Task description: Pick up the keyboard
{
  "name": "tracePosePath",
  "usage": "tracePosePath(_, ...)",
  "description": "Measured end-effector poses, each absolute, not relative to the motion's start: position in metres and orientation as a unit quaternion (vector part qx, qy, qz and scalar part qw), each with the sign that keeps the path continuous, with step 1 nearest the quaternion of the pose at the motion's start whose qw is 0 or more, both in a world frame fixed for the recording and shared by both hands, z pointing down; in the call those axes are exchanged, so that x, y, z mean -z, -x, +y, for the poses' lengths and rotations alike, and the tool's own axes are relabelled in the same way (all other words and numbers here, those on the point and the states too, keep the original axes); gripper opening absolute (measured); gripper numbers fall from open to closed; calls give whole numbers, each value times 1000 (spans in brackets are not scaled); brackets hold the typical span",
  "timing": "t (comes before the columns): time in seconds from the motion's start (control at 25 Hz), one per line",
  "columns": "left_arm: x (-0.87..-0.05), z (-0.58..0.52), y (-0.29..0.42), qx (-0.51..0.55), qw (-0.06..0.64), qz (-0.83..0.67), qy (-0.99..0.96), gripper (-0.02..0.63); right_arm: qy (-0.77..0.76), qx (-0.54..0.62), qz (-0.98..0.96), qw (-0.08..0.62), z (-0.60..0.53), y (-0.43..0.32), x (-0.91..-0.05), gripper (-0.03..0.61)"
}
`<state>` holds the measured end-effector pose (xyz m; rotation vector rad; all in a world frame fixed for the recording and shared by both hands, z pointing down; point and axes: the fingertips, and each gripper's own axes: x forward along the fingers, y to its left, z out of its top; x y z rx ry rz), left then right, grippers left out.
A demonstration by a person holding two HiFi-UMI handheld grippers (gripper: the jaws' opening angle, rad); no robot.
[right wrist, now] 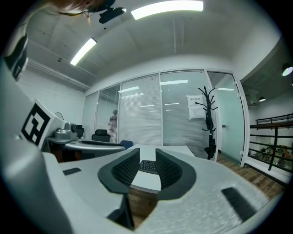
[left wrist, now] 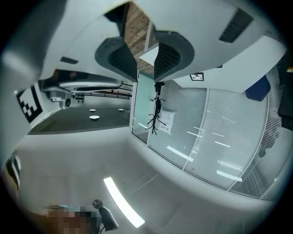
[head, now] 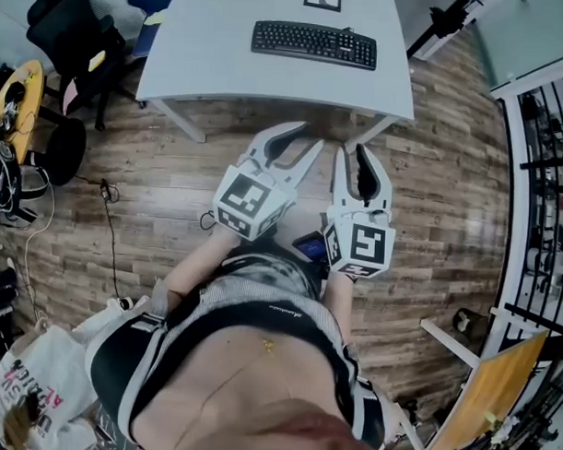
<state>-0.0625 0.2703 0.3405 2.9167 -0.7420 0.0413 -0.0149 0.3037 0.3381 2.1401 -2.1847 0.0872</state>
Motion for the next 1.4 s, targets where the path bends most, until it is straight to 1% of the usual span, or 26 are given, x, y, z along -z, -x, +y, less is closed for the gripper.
tracePosePath(0.24,-341,231,51,-20,65,-233,-970,92,-703,-31,-709,42,262,8,-337,109)
tracePosePath(0.72,-350,181,46,-18,79,-223,-971,92,-706,-43,-705,54,214,7,-347,109)
tracePosePath(1.4,-348,147,55,-13,80,-214,-974,92,-708,-35,-703,57,175,16,-340,109)
